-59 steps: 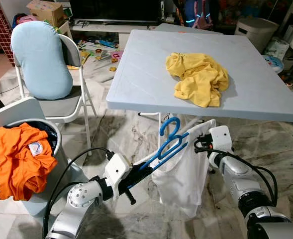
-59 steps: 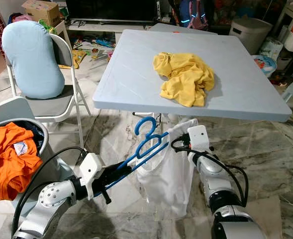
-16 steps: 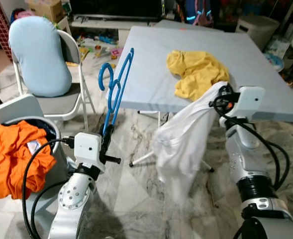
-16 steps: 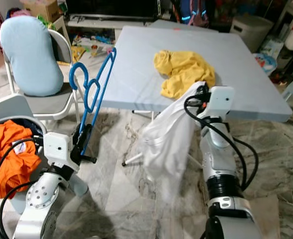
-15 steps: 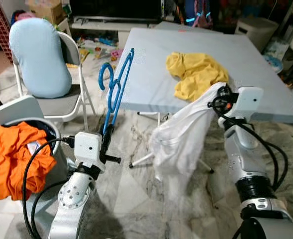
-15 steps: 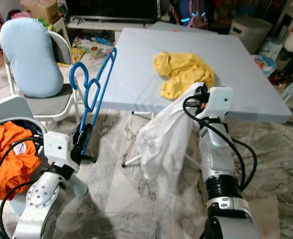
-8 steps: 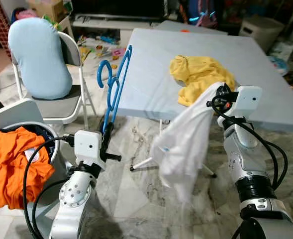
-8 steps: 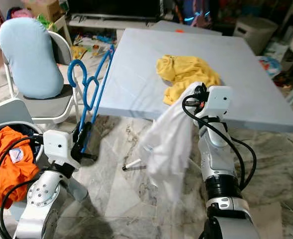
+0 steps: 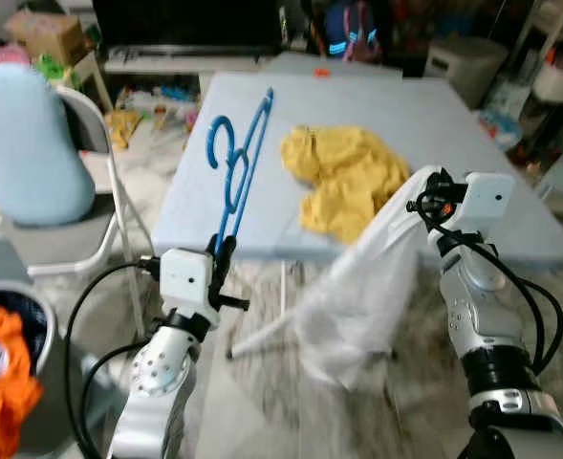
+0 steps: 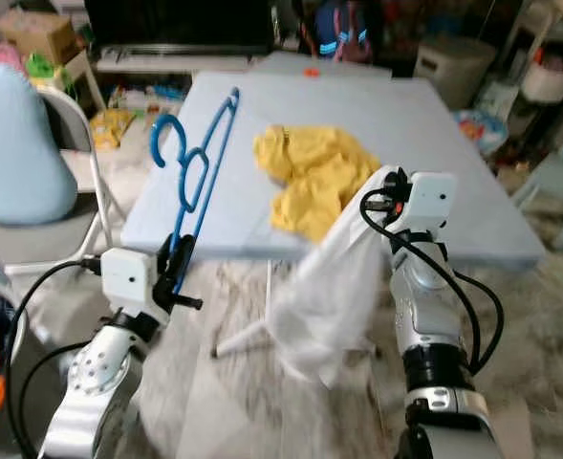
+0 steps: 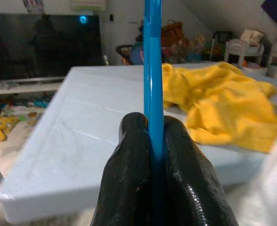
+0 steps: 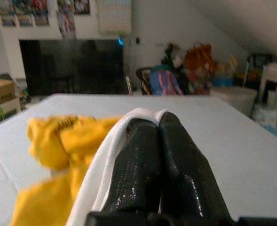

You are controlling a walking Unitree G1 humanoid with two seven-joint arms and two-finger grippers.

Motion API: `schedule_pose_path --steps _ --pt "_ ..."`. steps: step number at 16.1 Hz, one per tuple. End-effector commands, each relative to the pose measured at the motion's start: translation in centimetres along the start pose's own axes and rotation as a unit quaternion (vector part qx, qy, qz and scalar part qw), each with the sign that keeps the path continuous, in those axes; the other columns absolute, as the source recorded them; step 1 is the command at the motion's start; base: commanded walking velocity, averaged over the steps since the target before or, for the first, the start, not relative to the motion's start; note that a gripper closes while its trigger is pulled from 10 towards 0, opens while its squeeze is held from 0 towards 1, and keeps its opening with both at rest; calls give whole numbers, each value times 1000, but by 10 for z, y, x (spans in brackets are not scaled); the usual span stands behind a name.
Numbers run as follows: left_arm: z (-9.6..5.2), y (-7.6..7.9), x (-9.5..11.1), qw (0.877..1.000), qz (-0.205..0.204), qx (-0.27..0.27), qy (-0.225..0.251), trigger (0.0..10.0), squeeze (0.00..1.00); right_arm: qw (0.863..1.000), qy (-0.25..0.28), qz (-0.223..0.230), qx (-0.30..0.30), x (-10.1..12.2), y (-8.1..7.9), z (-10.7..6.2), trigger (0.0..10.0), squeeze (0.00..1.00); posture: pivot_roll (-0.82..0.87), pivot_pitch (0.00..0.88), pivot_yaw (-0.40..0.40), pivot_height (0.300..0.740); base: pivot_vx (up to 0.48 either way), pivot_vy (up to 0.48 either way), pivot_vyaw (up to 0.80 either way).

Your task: Hang hanger

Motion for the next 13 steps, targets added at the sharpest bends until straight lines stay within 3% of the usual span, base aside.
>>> schedule_pose_path --steps 1,11,13 --pt "0 -7 4 1000 6 9 5 10000 0 1000 25 5 9 16 -9 6 0 0 89 40 -33 740 465 0 0" --pt "-2 -8 1 1000 14 17 -6 10000 0 1000 21 7 15 15 -12 8 0 0 93 45 -35 740 372 271 0" --pt "-1 -8 -1 999 23 26 -10 10000 0 1000 19 7 16 15 -12 8 0 0 94 44 -35 740 0 0 0"
Point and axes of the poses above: a point about 5 cm out from each wrist's last joint towards the gripper, its own z axis pointing out of the wrist towards the gripper, its own x axis along the axis of the wrist's last joint, y = z × x, the point moved 5 cm from there along z, pointing out of the wrist towards the gripper, and after that the axes turned 7 degrees about -z, right-handed, at the moved point
